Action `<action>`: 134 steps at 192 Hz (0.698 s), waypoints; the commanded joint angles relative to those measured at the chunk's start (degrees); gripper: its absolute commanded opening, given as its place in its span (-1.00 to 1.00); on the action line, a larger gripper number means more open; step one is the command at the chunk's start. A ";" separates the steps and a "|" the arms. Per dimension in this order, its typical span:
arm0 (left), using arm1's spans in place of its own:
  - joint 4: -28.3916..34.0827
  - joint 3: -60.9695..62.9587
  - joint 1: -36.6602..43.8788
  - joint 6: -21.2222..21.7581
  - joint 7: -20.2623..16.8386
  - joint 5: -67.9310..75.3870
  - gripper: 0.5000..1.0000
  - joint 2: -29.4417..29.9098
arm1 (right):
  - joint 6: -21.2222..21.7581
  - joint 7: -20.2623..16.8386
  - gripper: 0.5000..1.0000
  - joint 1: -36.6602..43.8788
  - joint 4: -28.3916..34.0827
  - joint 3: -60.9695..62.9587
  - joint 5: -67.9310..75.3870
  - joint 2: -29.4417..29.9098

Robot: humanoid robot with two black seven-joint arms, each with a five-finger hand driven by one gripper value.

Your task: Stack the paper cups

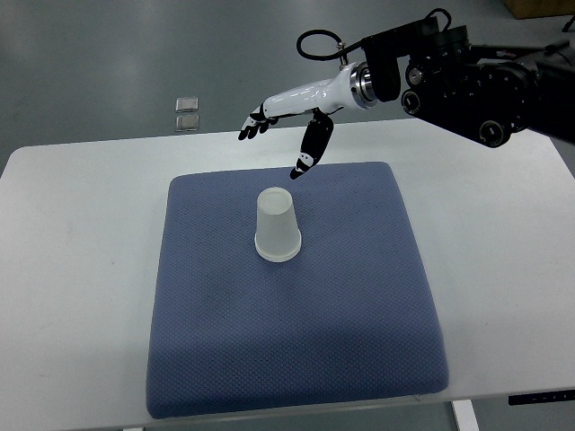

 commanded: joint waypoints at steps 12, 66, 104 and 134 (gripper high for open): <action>-0.02 0.00 0.00 0.00 0.06 0.00 1.00 0.00 | -0.19 -0.07 0.58 -4.24 -5.30 4.07 12.36 -0.71; 0.07 0.00 0.00 0.00 0.06 0.00 1.00 0.00 | -1.16 0.02 0.58 -12.24 -11.63 15.41 28.10 0.08; -0.02 0.00 0.00 0.00 -0.03 0.00 1.00 0.00 | -3.00 0.02 0.58 -19.63 -12.86 25.52 36.54 0.43; -0.02 0.00 0.00 0.00 0.06 0.00 1.00 0.00 | -5.11 0.02 0.58 -23.85 -12.86 29.91 44.01 1.31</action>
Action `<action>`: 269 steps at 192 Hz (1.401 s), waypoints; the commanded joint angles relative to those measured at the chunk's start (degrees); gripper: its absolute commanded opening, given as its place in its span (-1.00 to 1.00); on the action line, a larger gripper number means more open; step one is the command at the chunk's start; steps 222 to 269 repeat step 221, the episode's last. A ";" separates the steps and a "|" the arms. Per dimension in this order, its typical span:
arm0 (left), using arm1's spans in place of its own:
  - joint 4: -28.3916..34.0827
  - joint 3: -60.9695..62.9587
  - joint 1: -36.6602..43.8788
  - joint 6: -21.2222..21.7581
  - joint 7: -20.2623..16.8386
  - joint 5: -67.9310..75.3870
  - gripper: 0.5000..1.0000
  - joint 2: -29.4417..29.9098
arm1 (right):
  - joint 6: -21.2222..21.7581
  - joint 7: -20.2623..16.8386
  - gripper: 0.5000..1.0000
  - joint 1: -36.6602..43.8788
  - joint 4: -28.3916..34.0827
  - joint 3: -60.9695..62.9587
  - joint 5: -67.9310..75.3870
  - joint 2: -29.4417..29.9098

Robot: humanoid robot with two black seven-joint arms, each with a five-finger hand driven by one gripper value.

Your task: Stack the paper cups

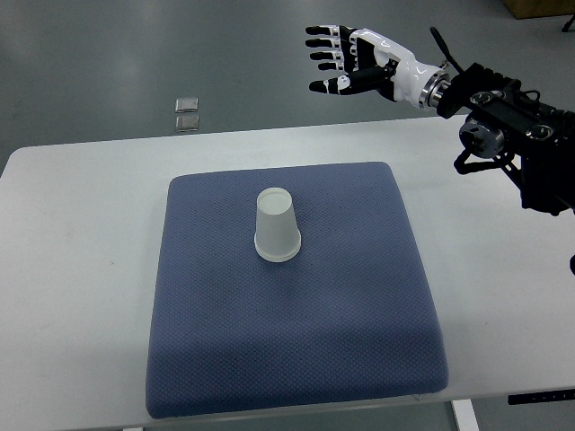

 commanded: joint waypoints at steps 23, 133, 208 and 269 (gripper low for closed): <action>0.05 0.00 0.00 0.00 0.03 0.00 1.00 0.00 | -3.50 0.00 0.58 -4.95 -0.18 2.50 9.70 0.55; -0.04 0.00 0.00 0.00 -0.05 0.00 1.00 0.00 | -10.62 0.62 0.62 -9.08 -0.09 2.50 28.16 4.41; -0.04 0.00 0.00 0.00 -0.05 0.00 1.00 0.00 | -12.11 2.11 0.62 -9.61 -0.09 2.58 28.16 5.12; -0.04 0.00 0.00 0.00 0.03 0.00 1.00 0.00 | -12.02 2.73 0.62 -9.96 -0.09 2.58 28.25 5.03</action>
